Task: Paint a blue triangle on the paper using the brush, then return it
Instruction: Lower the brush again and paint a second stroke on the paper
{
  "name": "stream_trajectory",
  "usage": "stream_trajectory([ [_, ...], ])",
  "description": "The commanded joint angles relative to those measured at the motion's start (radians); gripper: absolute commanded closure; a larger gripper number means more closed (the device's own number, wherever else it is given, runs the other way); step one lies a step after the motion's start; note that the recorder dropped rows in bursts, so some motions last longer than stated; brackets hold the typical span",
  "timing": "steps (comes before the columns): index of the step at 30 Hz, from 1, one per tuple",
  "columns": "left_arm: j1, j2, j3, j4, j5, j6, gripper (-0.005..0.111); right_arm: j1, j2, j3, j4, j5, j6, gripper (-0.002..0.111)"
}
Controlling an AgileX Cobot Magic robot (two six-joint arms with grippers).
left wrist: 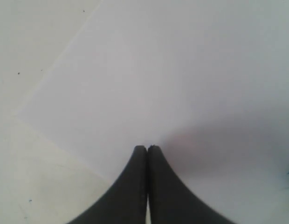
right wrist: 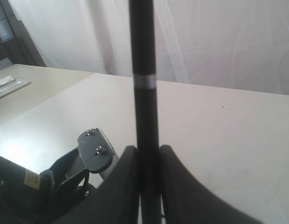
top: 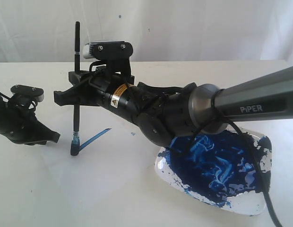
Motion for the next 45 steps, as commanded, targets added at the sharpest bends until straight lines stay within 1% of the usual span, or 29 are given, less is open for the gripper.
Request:
stream_trajectory([
  [1, -0.005, -0.003, -0.003, -0.006, 0.013, -0.003, 0.107, 0.003, -0.002, -0.002, -0.003, -0.003, -0.006, 0.108],
  [9, -0.005, -0.003, -0.003, -0.006, 0.013, -0.003, 0.107, 0.003, -0.002, -0.002, 0.002, -0.088, -0.006, 0.108],
  [19, -0.005, -0.003, -0.003, -0.006, 0.013, -0.003, 0.107, 0.003, 0.035, -0.002, 0.002, -0.069, -0.006, 0.108],
  [31, -0.005, -0.003, -0.003, -0.006, 0.013, -0.003, 0.107, 0.003, 0.030, -0.002, 0.004, -0.014, -0.006, 0.108],
  [37, -0.005, -0.003, -0.003, -0.006, 0.013, -0.003, 0.107, 0.003, 0.013, -0.002, 0.011, 0.033, -0.059, 0.108],
  [45, -0.005, -0.003, -0.003, -0.006, 0.013, -0.003, 0.107, 0.003, -0.014, -0.002, 0.109, 0.074, -0.173, 0.108],
])
